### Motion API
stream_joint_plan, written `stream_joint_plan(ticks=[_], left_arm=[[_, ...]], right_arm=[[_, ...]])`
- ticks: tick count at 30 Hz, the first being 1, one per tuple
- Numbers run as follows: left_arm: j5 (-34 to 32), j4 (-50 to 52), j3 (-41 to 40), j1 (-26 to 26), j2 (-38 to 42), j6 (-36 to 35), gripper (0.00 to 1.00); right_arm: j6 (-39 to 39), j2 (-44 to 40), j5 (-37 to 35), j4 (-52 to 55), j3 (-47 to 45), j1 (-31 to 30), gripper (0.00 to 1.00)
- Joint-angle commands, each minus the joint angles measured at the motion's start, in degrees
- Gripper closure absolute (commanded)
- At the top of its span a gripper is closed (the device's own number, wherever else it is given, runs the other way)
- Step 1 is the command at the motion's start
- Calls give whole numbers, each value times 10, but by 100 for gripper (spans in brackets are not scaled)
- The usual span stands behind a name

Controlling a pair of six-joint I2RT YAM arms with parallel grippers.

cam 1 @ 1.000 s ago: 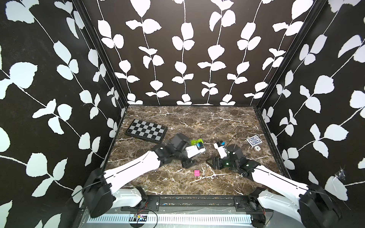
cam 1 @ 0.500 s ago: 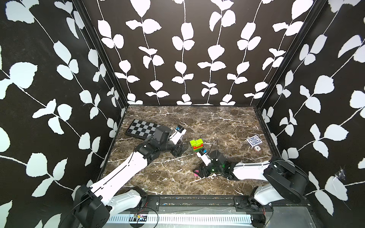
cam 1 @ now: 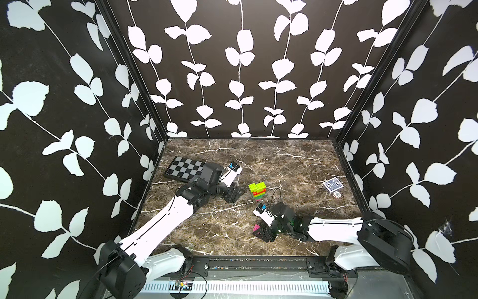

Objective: Assemble a carrot with lego
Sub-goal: Pick up the lego brick from the center of the board.

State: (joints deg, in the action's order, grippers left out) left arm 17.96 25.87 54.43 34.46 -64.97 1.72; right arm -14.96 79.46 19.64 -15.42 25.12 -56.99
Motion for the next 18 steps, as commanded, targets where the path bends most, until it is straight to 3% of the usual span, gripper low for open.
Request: stream_joint_plan(ticks=[1, 9, 18], left_arm=[[-1, 16, 16, -4, 2, -6, 35], [-3, 21, 18, -7, 3, -7, 35], [-2, 21, 15, -12, 1, -6, 35]], right_arm=[[33, 2, -47, 26, 6, -12, 42], [63, 19, -108, 27, 8, -42, 47], [82, 45, -114, -4, 9, -52, 60]])
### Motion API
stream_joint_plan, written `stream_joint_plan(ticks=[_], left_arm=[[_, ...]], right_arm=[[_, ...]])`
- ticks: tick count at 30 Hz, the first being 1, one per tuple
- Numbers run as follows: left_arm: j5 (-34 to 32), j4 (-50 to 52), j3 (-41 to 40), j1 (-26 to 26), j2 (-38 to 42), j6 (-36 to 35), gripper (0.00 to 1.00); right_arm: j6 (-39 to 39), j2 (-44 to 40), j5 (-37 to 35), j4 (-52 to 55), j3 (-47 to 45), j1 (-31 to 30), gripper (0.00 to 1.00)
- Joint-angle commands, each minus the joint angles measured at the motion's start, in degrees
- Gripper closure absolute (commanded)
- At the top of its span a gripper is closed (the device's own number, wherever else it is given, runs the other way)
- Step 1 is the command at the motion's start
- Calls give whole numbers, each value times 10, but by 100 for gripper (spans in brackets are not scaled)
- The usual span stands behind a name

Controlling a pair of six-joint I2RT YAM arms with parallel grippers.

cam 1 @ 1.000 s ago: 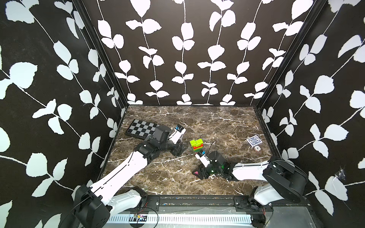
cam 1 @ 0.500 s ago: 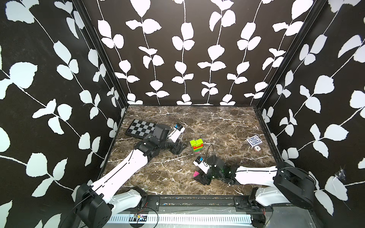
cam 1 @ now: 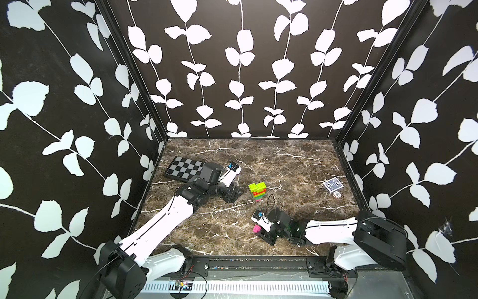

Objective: Assemble a carrot with lego
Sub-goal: Pick up the lego brick from the center of the board, then assemble the lego brick with the lego brick.

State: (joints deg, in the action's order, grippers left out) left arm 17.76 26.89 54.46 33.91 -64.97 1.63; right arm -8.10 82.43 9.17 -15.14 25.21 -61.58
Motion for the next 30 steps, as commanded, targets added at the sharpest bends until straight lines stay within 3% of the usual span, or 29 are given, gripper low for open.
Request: stream_joint_plan(ticks=[1, 6, 12, 17, 20, 25, 30], left_arm=[[-1, 11, 15, -6, 0, -5, 35], [0, 14, 14, -8, 0, -7, 35], [-2, 17, 15, -8, -2, -15, 35], [10, -6, -5, -8, -1, -19, 32], [16, -36, -25, -3, 9, -28, 28], [-126, -34, -24, 90, -6, -105, 15], [-197, -46, -3, 113, -71, -115, 9]], right_arm=[[15, 19, -7, -8, 10, -6, 60], [20, 26, -7, -9, 14, -6, 61], [24, 12, -9, -6, 11, -6, 70], [17, -78, -24, 6, -12, 3, 76], [-3, -164, -6, 32, -22, 46, 77], [-37, -290, 42, 87, -27, 160, 78], [-47, -324, 71, 144, 6, 248, 77]])
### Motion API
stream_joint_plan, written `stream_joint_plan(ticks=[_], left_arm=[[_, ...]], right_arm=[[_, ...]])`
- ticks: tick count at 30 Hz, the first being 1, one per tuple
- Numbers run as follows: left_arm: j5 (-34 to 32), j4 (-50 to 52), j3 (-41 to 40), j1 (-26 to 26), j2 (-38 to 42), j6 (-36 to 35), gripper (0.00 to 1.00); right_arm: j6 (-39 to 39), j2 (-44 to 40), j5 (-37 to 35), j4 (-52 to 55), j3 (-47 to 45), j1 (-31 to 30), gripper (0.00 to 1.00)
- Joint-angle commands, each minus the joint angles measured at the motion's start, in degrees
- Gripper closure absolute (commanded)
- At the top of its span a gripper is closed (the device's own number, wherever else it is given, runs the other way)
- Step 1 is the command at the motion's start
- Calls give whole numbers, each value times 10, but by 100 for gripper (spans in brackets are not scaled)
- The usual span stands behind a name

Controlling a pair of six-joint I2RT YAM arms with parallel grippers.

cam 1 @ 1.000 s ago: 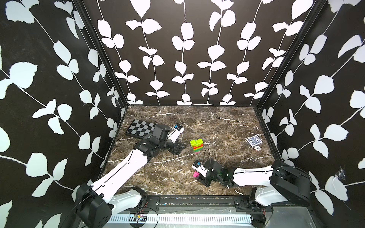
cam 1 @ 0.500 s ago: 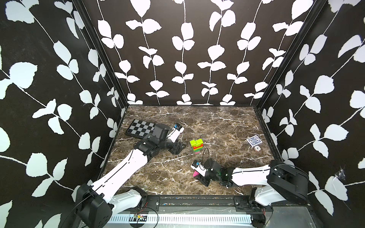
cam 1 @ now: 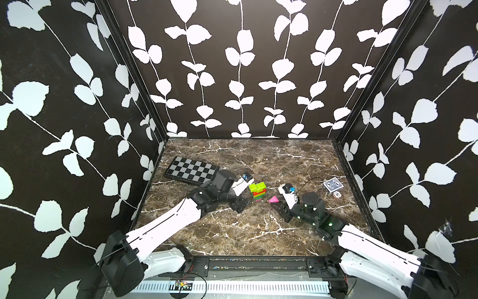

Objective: Assemble a carrot with lego
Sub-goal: Assemble the lego brick with the lego brick.

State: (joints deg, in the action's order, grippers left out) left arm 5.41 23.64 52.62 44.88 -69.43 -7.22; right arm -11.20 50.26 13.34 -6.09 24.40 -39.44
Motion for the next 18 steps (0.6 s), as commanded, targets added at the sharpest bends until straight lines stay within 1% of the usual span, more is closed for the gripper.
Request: stream_joint_plan(ticks=[1, 5, 7, 13, 18], left_arm=[[-80, -20, 21, 6, -40, -26, 7], [-83, -62, 38, 11, -88, -18, 4], [-74, -80, 46, 10, -108, -17, 3], [-72, -107, 70, 10, -157, -13, 3], [-106, -90, 85, 11, -175, -26, 4]], right_arm=[[-16, 0, 32, 61, 21, 40, 77], [-27, 13, 46, 69, 35, 82, 78], [-28, 20, 53, 68, 39, 91, 78], [-29, 27, 64, 60, 36, 95, 78], [-31, 27, 64, 60, 33, 95, 78]])
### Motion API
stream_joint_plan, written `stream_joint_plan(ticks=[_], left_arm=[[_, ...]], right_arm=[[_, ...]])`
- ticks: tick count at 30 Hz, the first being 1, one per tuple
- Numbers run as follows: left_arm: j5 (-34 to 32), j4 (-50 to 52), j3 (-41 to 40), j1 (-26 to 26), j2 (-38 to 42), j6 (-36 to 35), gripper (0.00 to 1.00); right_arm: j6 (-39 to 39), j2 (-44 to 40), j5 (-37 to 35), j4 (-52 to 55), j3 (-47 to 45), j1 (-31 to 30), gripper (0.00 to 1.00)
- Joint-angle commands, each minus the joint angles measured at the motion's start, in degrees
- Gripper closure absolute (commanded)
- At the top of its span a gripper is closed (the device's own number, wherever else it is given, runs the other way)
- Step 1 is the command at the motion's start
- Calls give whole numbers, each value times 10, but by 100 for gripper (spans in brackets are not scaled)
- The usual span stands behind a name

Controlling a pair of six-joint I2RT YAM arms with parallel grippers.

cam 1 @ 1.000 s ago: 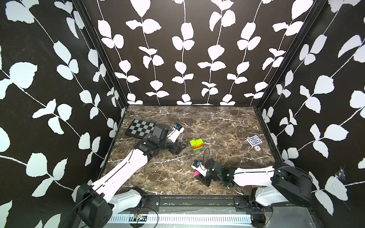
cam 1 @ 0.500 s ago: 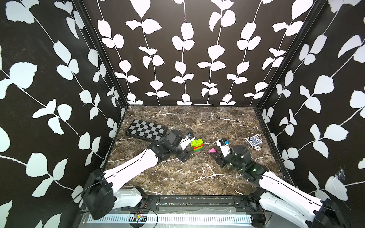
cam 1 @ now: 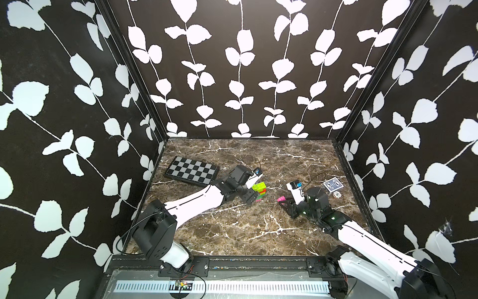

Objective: Assemble a carrot with lego
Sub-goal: Assemble the lego brick with the lego brick.

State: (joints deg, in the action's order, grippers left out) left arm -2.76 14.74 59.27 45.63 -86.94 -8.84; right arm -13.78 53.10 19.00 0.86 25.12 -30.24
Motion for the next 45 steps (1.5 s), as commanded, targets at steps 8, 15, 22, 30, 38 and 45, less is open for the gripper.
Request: stream_joint_plan(ticks=[8, 15, 22, 30, 38, 45], left_arm=[[-36, 2, 16, -10, -5, -20, 4], [-37, 11, 12, -25, 4, -28, 4], [-30, 19, 1, -35, 18, -35, 4], [48, 15, -16, -35, 32, -27, 5], [67, 20, -13, -35, 27, -34, 6], [9, 35, -3, -35, 23, -46, 6]], right_arm=[[-1, 3, 9, -16, 25, 4, 79], [9, 0, 8, -9, 26, 3, 80], [30, -5, 22, -11, 33, 3, 80], [30, 15, 30, -23, 34, 4, 81], [34, 25, 34, -25, 40, 3, 81], [39, 29, 43, -27, 44, 3, 82]])
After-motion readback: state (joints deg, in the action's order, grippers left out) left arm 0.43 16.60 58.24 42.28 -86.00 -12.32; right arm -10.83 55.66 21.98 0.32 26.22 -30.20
